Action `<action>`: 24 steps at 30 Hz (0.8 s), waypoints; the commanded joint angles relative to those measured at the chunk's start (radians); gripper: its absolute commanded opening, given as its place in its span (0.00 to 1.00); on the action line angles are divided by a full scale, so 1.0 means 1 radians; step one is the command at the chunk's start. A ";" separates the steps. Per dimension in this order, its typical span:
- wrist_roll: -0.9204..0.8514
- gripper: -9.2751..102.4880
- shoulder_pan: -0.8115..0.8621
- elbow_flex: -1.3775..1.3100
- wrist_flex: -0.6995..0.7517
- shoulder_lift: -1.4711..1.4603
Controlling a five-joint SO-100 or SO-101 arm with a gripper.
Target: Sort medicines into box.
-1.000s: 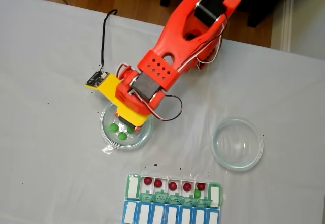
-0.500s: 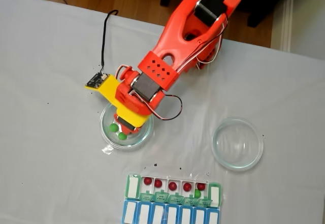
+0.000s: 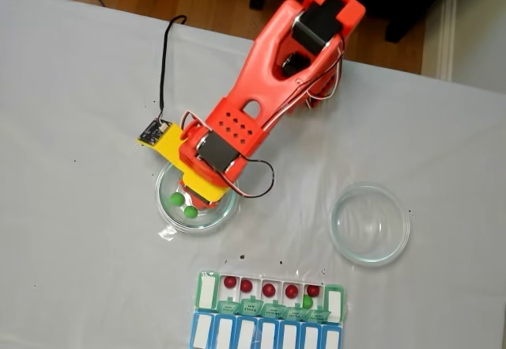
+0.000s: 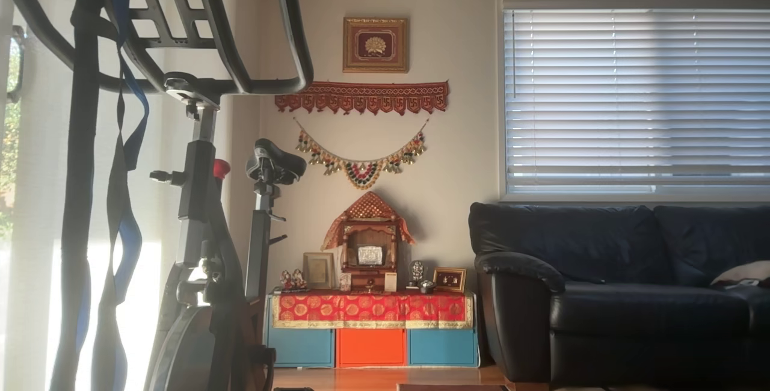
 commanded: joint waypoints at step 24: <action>-0.020 0.28 0.000 -0.112 -0.043 -0.017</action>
